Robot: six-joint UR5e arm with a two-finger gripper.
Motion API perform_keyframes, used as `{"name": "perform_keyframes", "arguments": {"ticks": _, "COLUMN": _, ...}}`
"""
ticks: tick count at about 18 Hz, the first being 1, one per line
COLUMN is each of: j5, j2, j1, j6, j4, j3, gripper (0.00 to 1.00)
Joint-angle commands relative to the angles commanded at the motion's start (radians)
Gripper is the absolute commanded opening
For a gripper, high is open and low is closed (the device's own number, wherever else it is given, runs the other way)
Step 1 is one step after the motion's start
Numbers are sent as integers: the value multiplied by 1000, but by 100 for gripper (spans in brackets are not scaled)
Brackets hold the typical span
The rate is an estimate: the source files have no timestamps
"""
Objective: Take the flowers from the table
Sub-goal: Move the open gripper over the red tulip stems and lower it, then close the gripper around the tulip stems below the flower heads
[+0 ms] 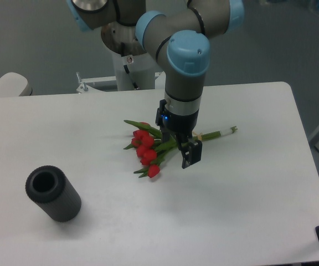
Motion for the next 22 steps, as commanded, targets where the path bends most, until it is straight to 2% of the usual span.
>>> {"name": "perform_keyframes", "arguments": {"ticks": 6, "j5": 172, "j2": -35, "j1": -20, "j6": 0, "j4": -9, "j3": -58, "gripper": 100}}
{"name": "perform_keyframes", "arguments": {"ticks": 11, "j5": 177, "j2": -52, "j1": -18, "j6": 0, "j4": 6, "j3": -114, "gripper": 100}}
{"name": "perform_keyframes", "arguments": {"ticks": 15, "j5": 178, "j2": -67, "j1": -15, "j6": 3, "j4": 8, "j3": -130, "gripper": 100}}
{"name": "perform_keyframes", "arguments": {"ticks": 22, "j5": 198, "j2": -68, "j1": -5, "j6": 98, "j4": 9, "j3": -158, "gripper": 100}}
